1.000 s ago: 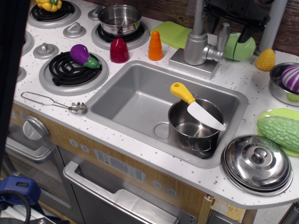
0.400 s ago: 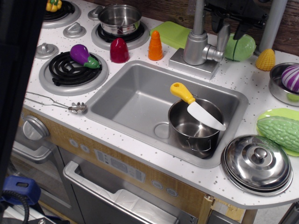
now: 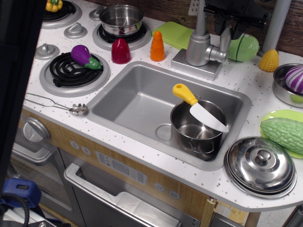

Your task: Turn lever vertical to front

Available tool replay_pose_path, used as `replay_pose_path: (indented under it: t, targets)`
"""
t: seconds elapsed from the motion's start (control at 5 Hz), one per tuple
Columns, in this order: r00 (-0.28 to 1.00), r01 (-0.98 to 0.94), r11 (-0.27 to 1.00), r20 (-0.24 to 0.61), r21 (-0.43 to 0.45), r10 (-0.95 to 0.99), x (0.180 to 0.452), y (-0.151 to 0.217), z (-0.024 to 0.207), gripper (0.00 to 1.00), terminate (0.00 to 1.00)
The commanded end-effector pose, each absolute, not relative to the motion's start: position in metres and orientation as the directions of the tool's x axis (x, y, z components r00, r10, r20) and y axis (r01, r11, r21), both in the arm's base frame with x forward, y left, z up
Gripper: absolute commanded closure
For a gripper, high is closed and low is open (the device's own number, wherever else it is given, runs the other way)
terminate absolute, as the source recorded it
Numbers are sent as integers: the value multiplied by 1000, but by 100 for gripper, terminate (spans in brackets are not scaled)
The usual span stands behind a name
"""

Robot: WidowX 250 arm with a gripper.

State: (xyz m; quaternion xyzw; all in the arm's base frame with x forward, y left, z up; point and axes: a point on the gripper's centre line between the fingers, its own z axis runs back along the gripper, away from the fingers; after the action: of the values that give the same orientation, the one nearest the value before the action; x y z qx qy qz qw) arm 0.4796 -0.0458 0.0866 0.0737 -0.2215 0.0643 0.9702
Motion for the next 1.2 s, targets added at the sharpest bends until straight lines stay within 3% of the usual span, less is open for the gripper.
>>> replay_pose_path:
  t: [0.0,0.6,1.0]
  targets:
    - [892,-169,982,438,86,115,465,-60,116,100,0]
    - [937,-173,983,318,61,145,448,-70,107,100,0]
    - [943,-186,983,280,-6,180,438,-75,88,100,0]
